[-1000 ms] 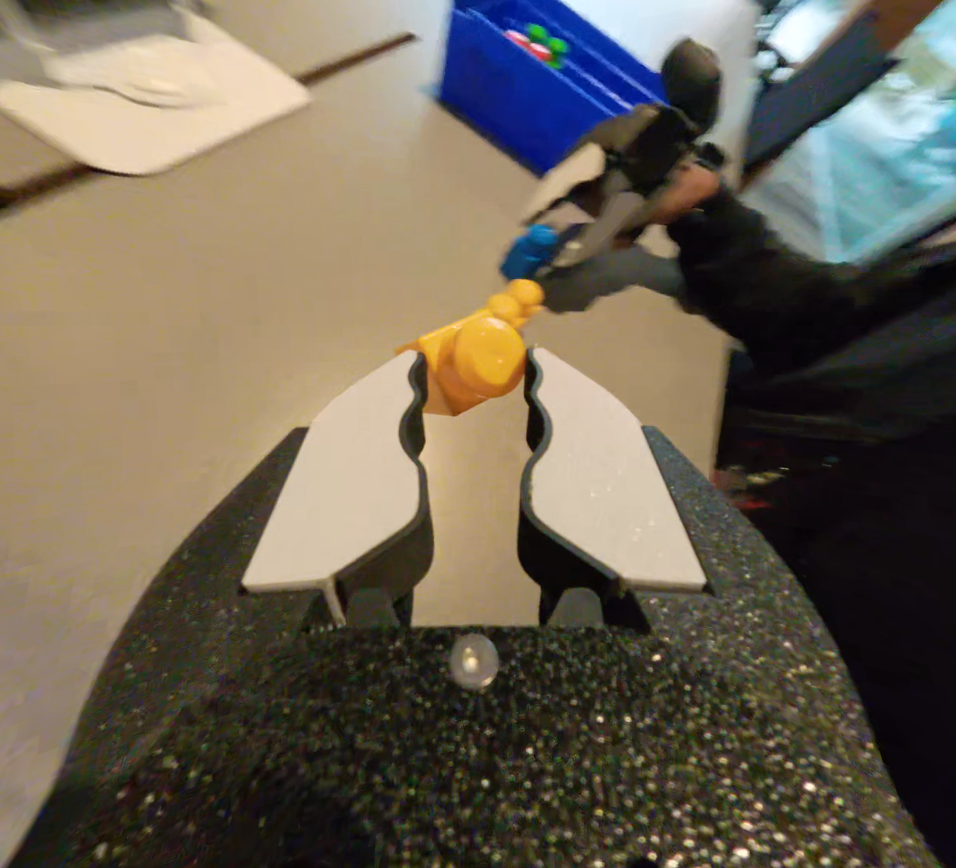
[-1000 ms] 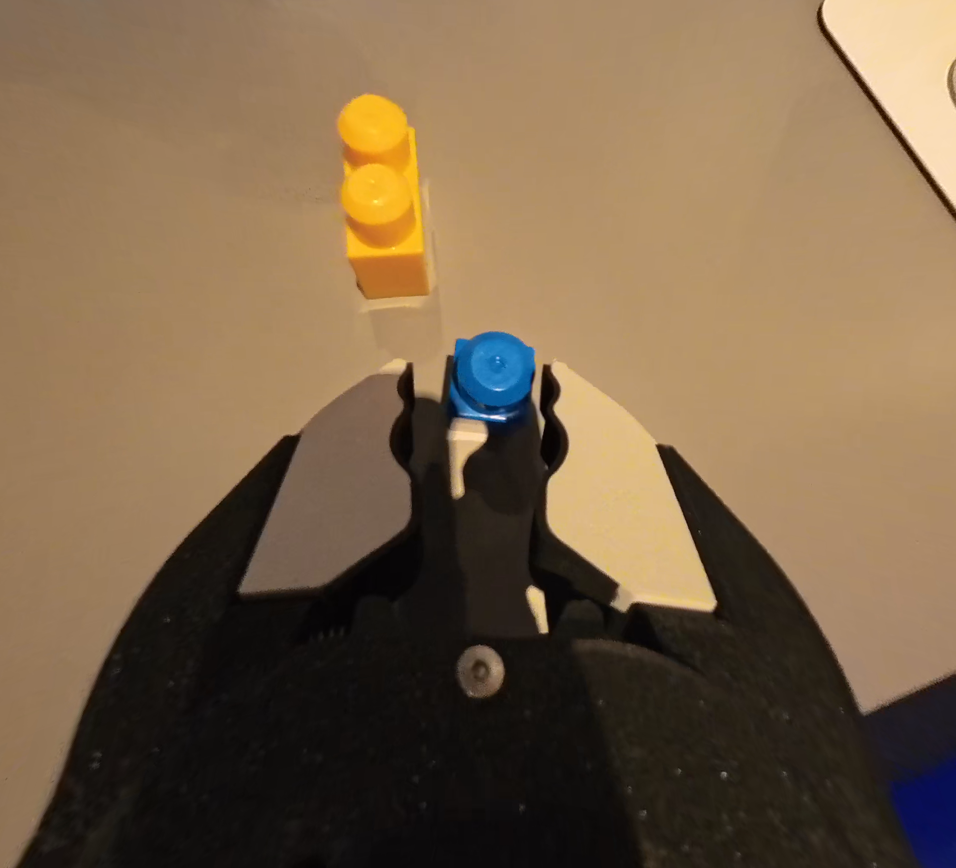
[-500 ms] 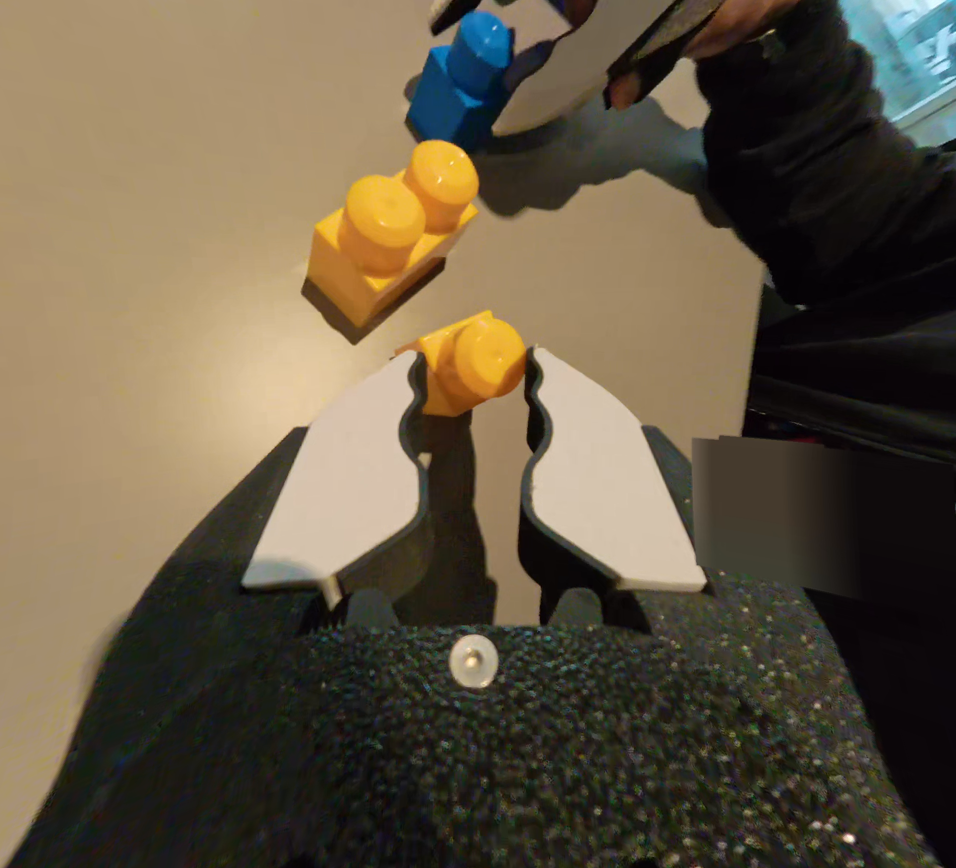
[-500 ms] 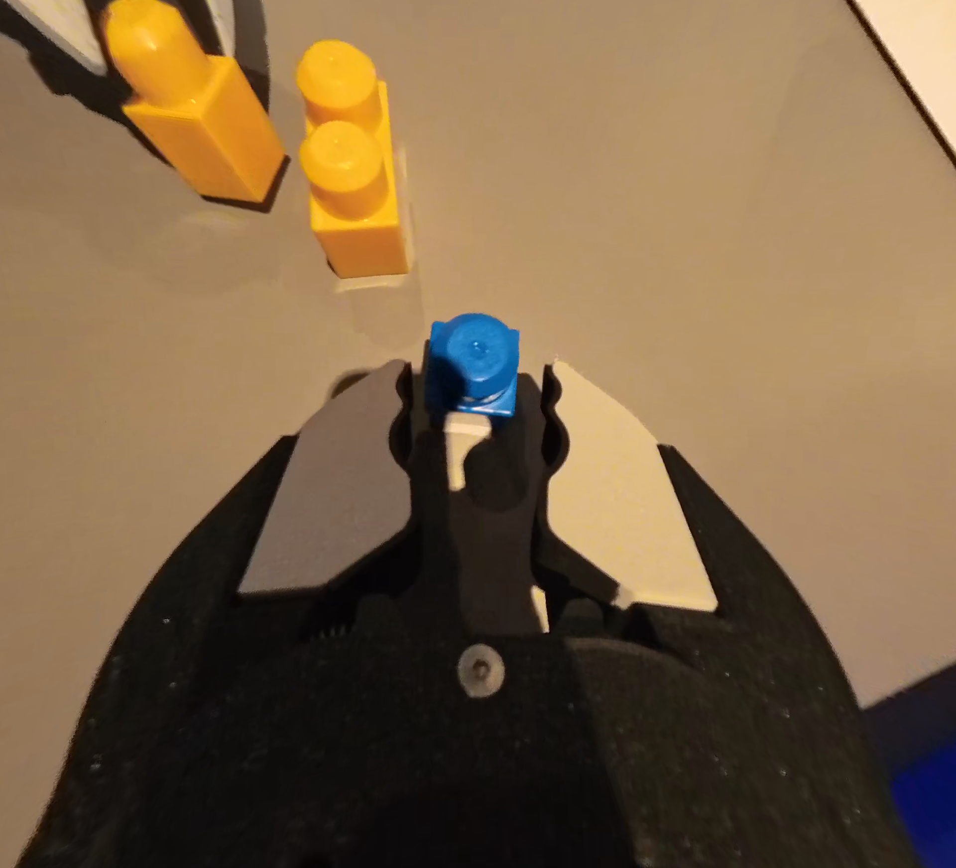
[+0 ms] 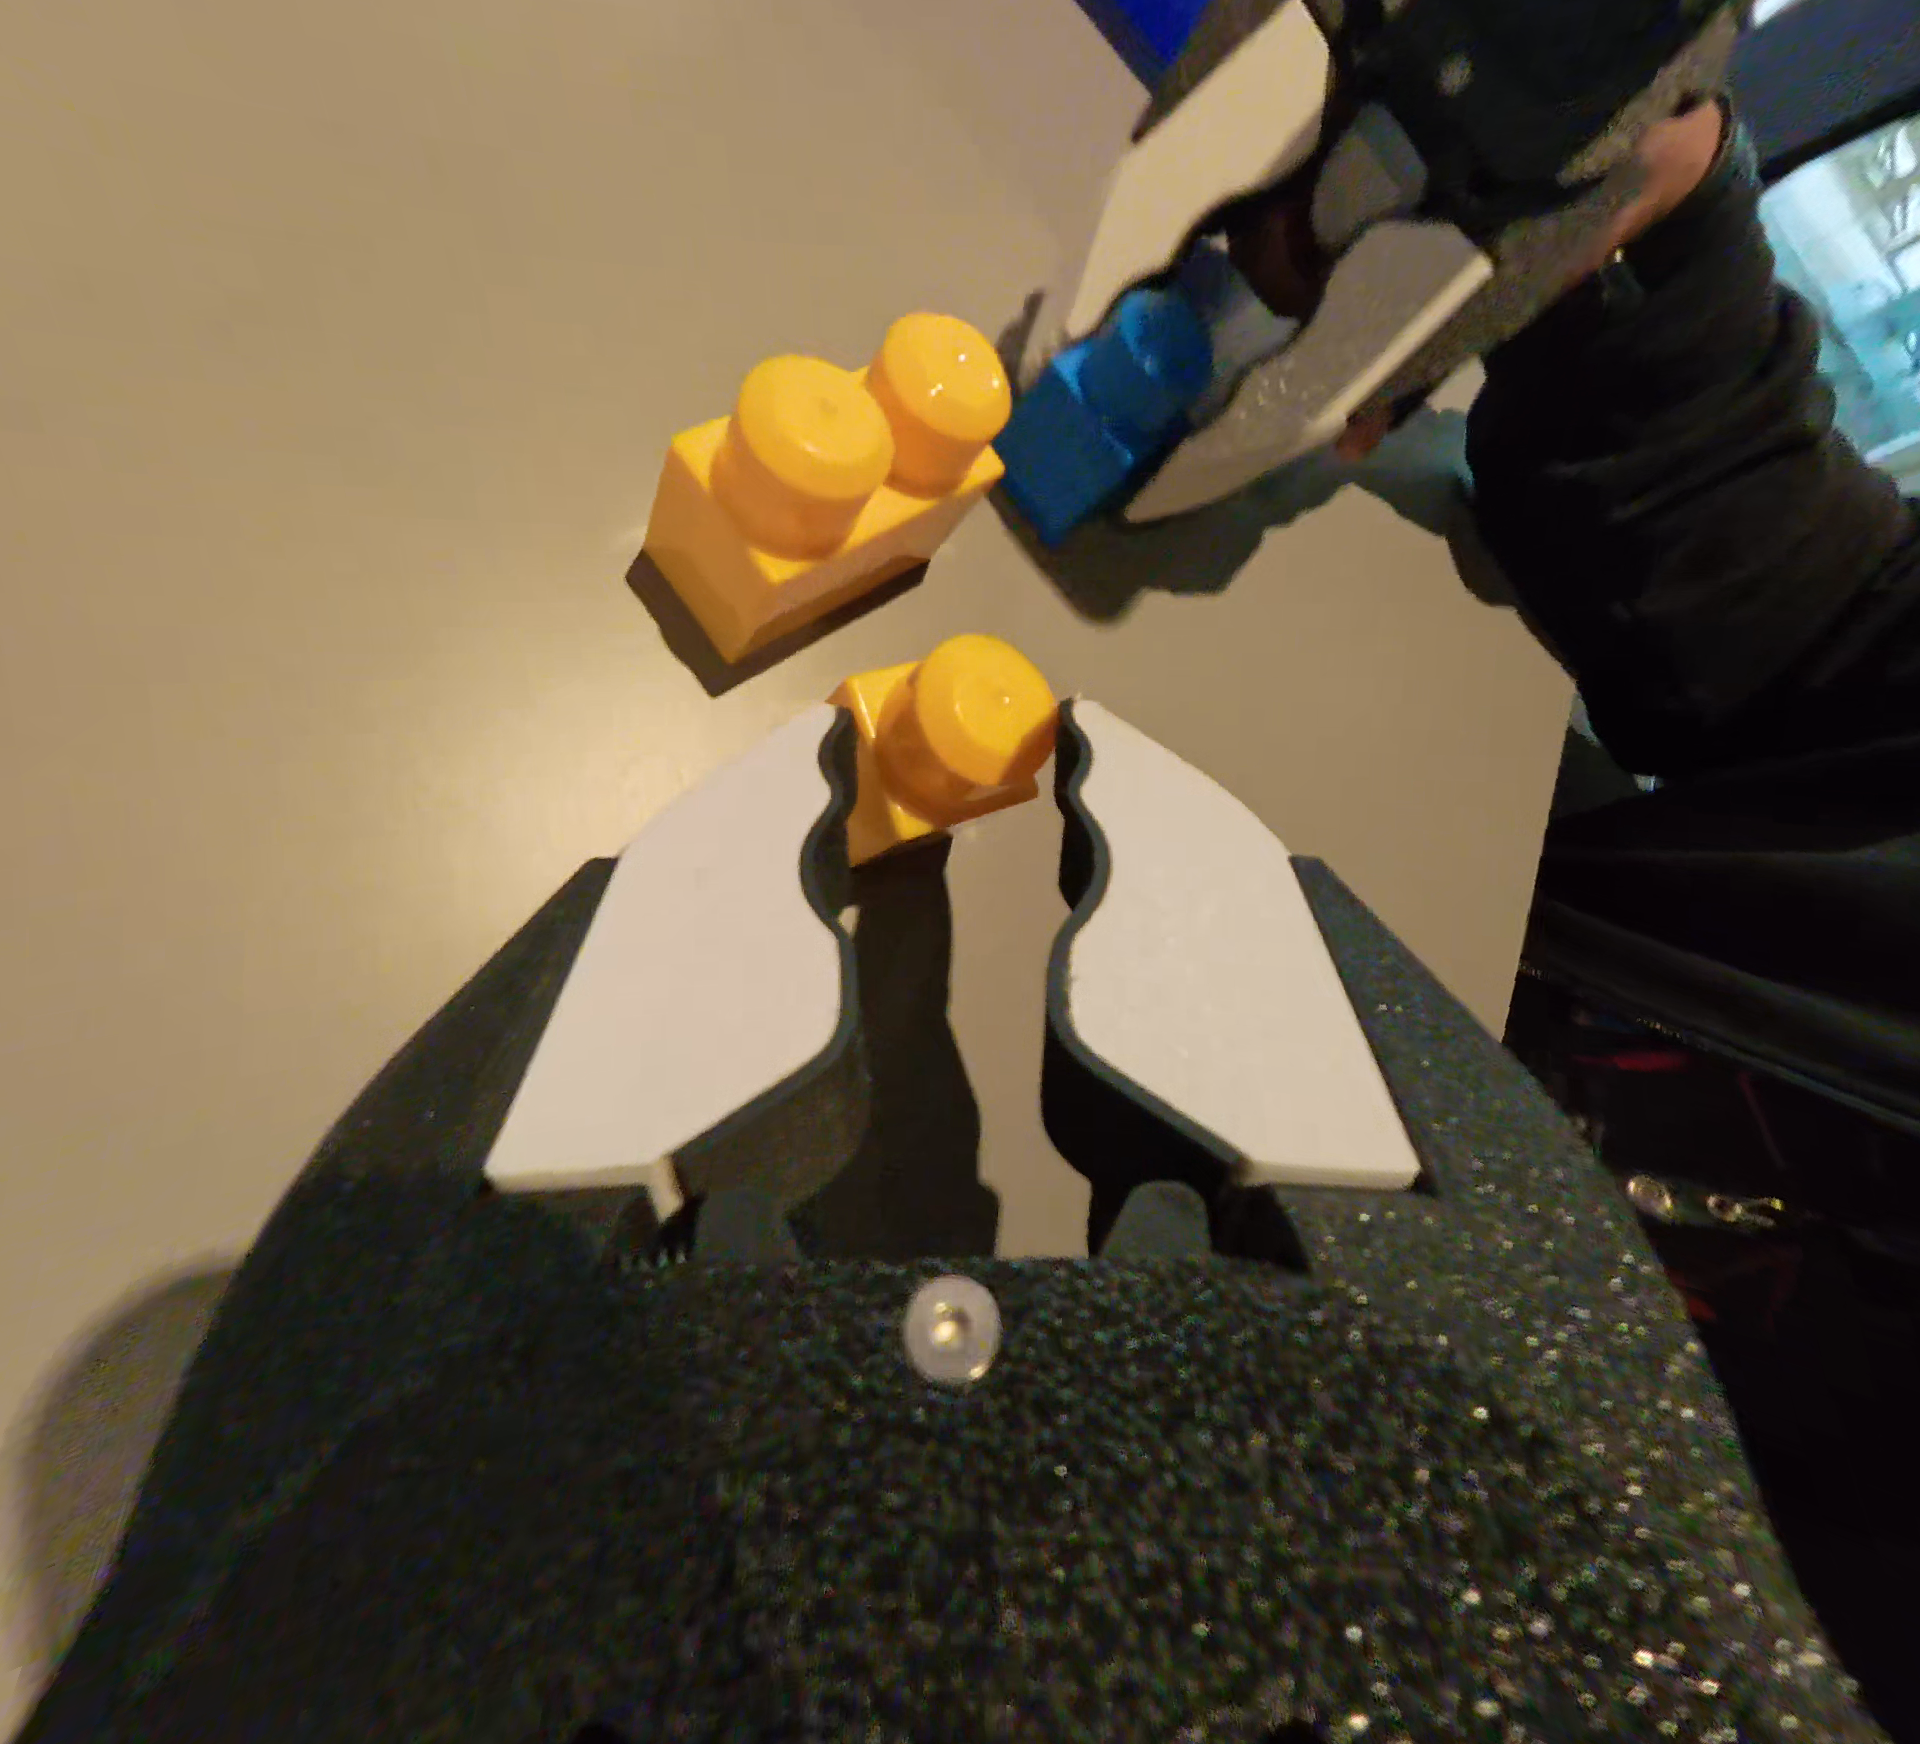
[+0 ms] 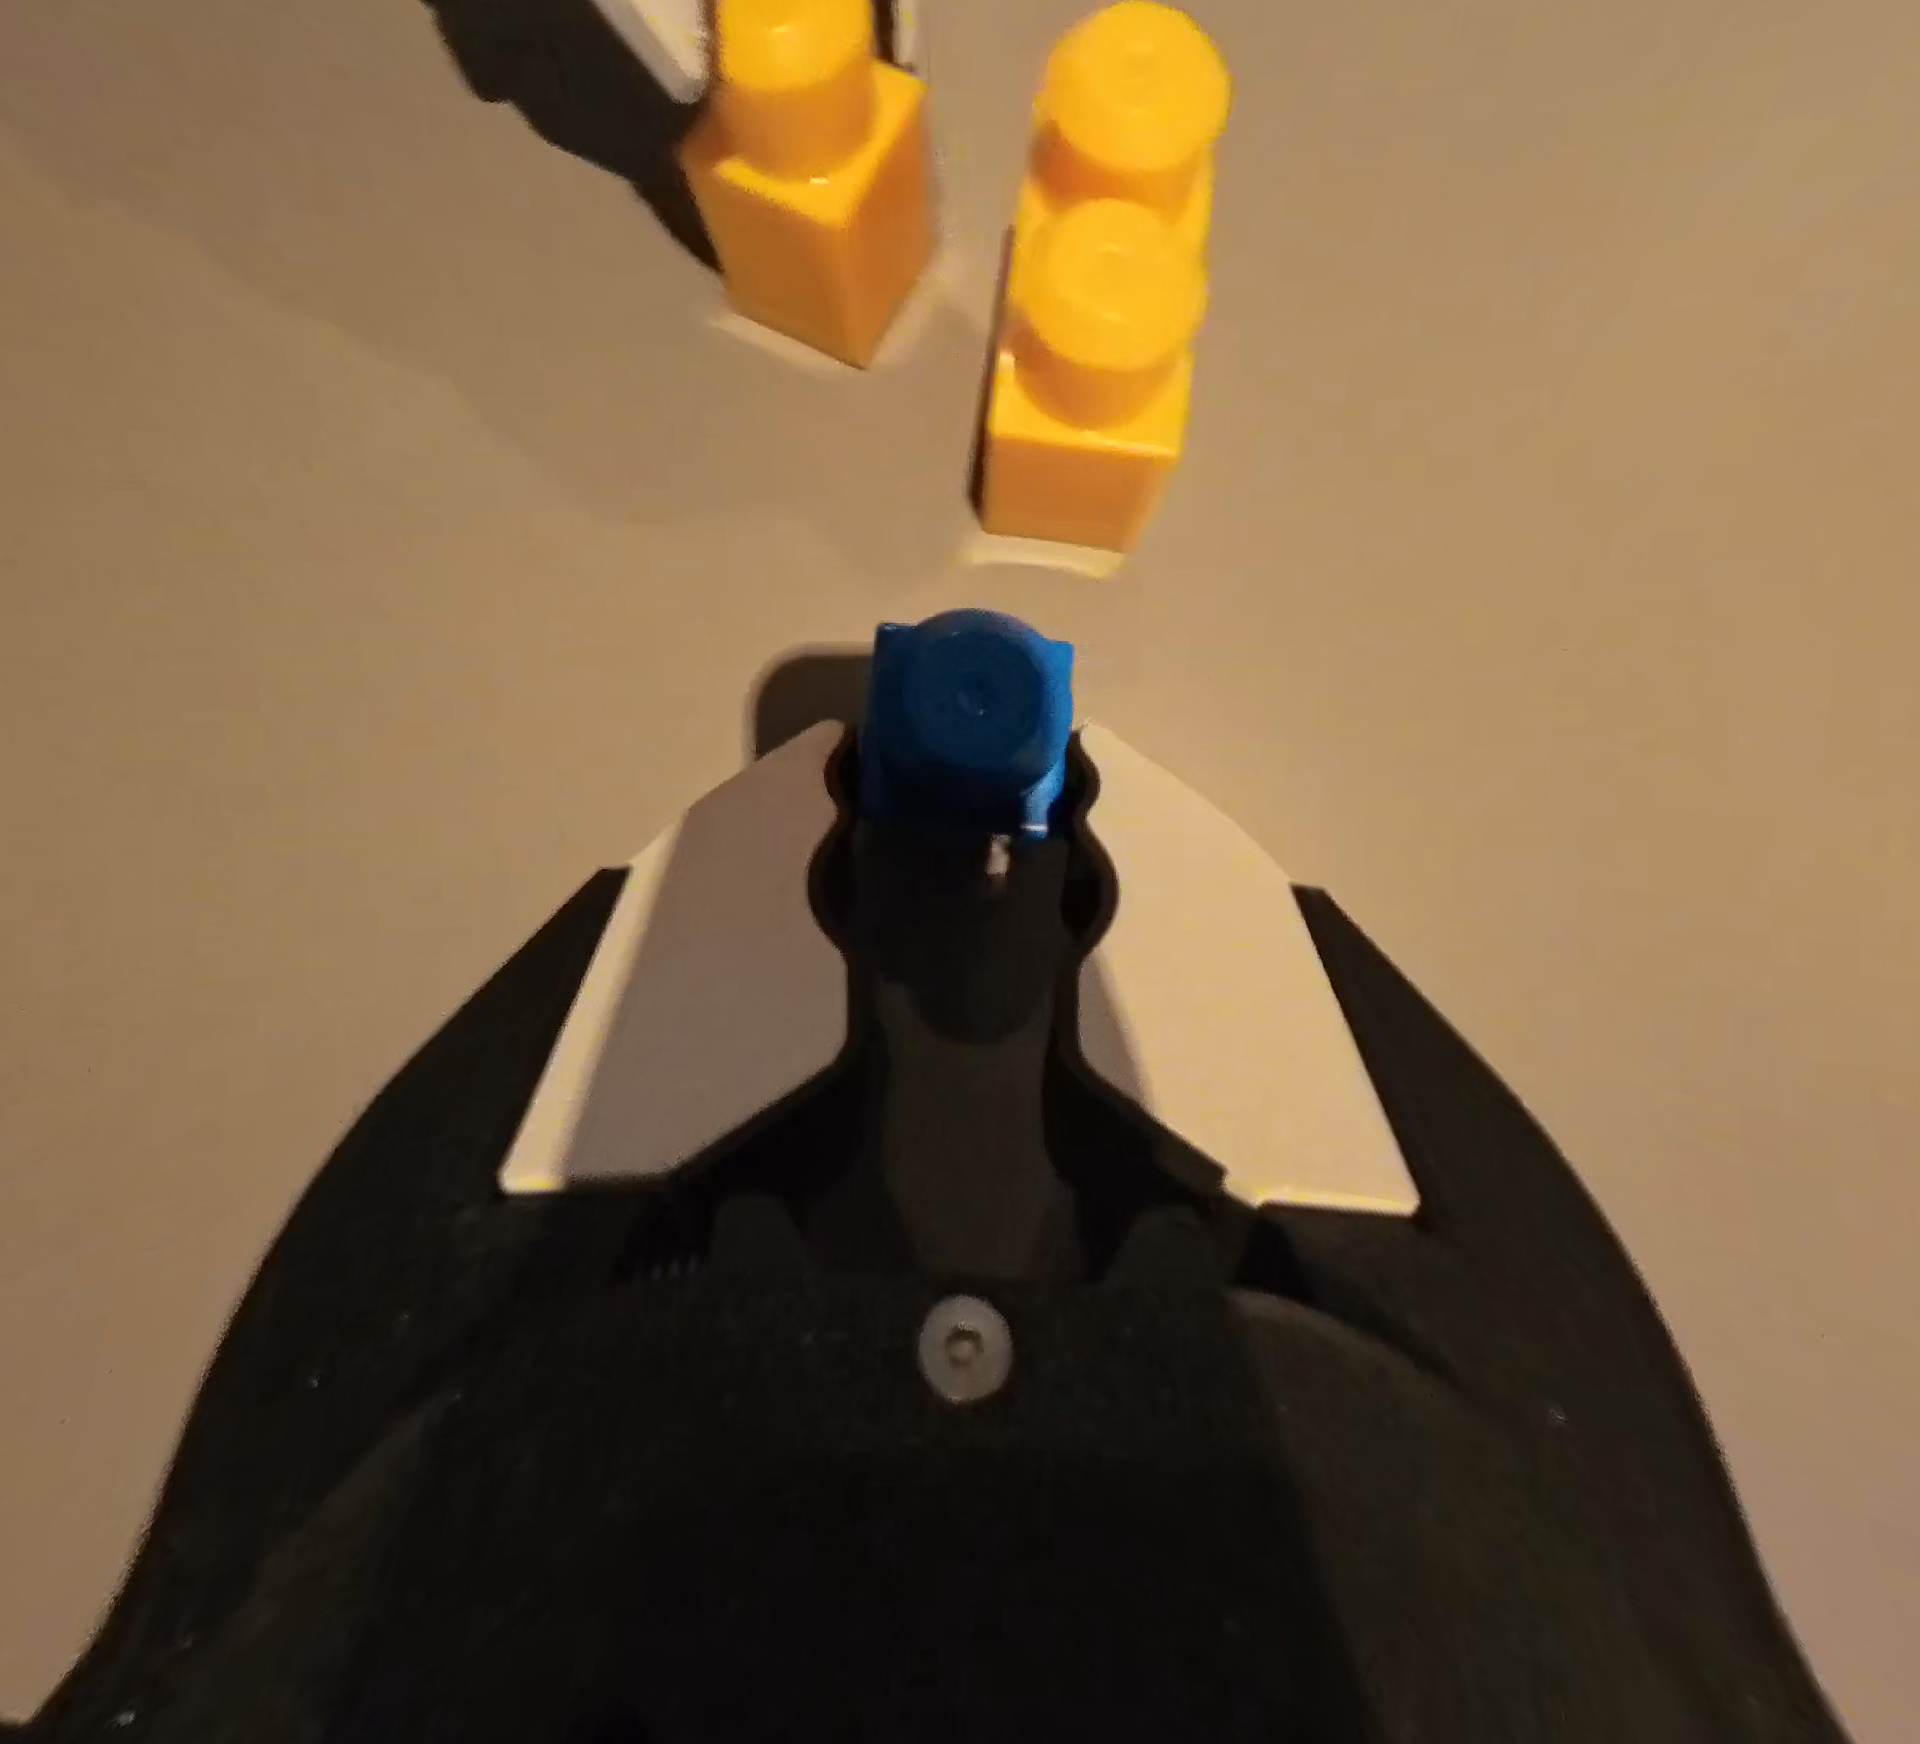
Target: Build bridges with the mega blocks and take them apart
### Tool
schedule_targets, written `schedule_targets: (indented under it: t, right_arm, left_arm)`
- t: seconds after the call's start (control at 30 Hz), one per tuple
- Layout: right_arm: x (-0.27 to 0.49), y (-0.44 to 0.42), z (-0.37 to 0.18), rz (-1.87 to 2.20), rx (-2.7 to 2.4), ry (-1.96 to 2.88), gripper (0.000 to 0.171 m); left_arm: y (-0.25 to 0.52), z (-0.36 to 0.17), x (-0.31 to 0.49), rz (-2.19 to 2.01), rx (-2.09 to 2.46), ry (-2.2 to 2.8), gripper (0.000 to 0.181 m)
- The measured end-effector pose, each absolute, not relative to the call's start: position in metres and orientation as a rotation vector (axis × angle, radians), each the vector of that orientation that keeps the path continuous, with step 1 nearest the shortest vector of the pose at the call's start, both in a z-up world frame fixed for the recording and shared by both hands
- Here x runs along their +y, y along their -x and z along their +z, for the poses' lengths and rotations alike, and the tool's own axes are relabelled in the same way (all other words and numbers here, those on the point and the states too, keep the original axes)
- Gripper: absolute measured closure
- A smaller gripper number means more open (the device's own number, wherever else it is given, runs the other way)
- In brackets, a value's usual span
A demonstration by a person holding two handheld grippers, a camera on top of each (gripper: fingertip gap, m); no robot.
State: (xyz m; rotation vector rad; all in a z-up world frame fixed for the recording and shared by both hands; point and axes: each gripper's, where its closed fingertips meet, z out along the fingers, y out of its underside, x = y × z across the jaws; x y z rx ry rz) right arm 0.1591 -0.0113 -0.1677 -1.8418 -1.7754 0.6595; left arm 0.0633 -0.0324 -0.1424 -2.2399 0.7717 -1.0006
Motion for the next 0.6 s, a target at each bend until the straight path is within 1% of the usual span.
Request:
schedule_targets:
  t: [0.27,0.3,0.37,0.43,0.53,0.6]
  right_arm:
    - [-0.039,-0.122,-0.177,0.622,-1.860,1.787,0.134]
    - [-0.041,-0.119,-0.180,0.614,-1.869,1.783,0.134]
    - [-0.043,-0.114,-0.181,0.620,-1.857,1.774,0.132]
    - [-0.041,-0.115,-0.181,0.605,-1.849,1.780,0.129]
    - [-0.040,-0.118,-0.181,0.598,-1.857,1.778,0.127]
    - [-0.042,-0.120,-0.180,0.603,-1.867,1.779,0.127]
  left_arm:
    - [-0.075,-0.142,-0.031,-0.950,0.557,2.155,0.145]
    - [-0.077,-0.141,-0.031,-0.939,0.552,2.142,0.143]
    - [-0.077,-0.139,-0.029,-0.918,0.549,2.112,0.130]
    - [-0.075,-0.131,-0.029,-0.899,0.588,2.041,0.112]
    - [-0.069,-0.120,-0.035,-0.875,0.785,1.947,0.114]
    - [-0.059,-0.124,-0.034,-0.841,0.928,1.929,0.123]
